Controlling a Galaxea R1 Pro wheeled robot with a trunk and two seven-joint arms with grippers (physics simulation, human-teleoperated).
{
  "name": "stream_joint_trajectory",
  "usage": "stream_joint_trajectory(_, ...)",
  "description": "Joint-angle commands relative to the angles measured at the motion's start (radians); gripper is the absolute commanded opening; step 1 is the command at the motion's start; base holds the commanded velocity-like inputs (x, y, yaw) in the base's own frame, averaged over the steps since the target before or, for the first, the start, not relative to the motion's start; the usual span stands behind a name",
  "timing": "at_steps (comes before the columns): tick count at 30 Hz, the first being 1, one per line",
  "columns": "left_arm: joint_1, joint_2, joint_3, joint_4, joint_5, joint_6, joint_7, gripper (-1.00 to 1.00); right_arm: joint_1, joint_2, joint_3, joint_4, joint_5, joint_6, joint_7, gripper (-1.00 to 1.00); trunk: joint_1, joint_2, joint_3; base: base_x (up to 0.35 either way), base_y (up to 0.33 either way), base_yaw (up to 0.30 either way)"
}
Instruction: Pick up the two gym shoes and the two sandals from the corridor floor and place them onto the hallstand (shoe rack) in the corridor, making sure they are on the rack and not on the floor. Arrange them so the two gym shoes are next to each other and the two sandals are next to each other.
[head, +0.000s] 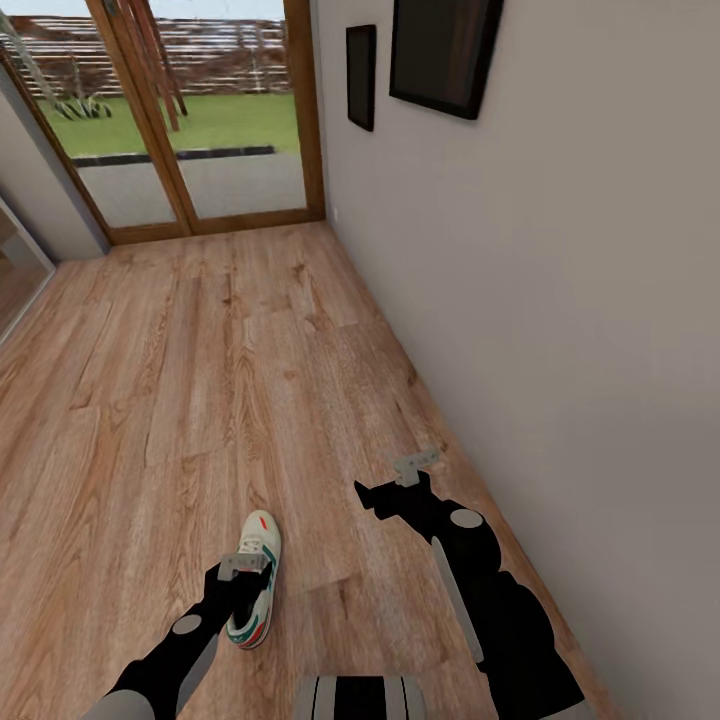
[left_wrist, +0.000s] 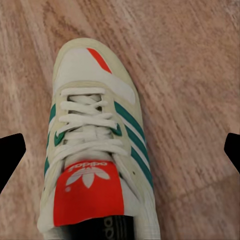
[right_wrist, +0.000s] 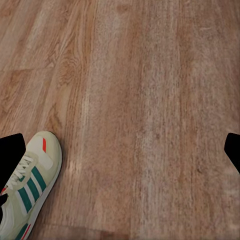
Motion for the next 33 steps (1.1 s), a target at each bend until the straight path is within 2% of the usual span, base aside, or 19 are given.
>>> stream_joint_trajectory(1,0.000,0.001,-0.002,0.001,0.002,-0.003,-0.002,1.00,0.000,0.000,-0.001,-0.001,0.011,0.004,0.007,1.00,0.000,0.000,-0.001,0.000,0.000,-0.003)
stream_joint_trajectory(9,0.003,0.001,0.003,0.005,0.003,-0.014,-0.002,1.00,0.000,0.000,0.000,-0.002,0.011,0.005,0.006,1.00,0.000,0.000,-0.001,0.000,0.000,-0.001)
stream_joint_trajectory(16,0.006,0.003,0.010,0.016,0.087,-0.043,-0.003,1.00,0.000,0.000,0.001,-0.001,0.011,0.005,0.006,1.00,0.000,0.000,-0.001,0.000,0.000,0.000)
stream_joint_trajectory(20,0.006,0.003,0.010,0.037,0.109,-0.047,-0.003,1.00,0.000,0.000,0.001,-0.001,0.011,0.005,0.006,1.00,0.000,0.000,-0.001,0.000,0.000,0.000)
stream_joint_trajectory(24,0.005,0.003,0.011,0.059,0.119,-0.059,-0.003,1.00,0.000,0.000,0.001,-0.001,0.011,0.005,0.006,1.00,0.000,0.000,-0.001,0.000,0.000,0.000)
stream_joint_trajectory(26,0.005,0.003,0.012,0.083,0.123,-0.094,-0.002,1.00,0.000,0.000,0.001,-0.002,0.011,0.005,0.006,1.00,0.000,0.000,-0.001,0.000,0.000,0.000)
stream_joint_trajectory(33,0.005,0.003,0.013,0.109,0.127,-0.125,-0.002,1.00,0.000,0.000,0.001,-0.002,0.011,0.005,0.006,1.00,0.003,-0.002,-0.029,0.000,0.000,0.000)
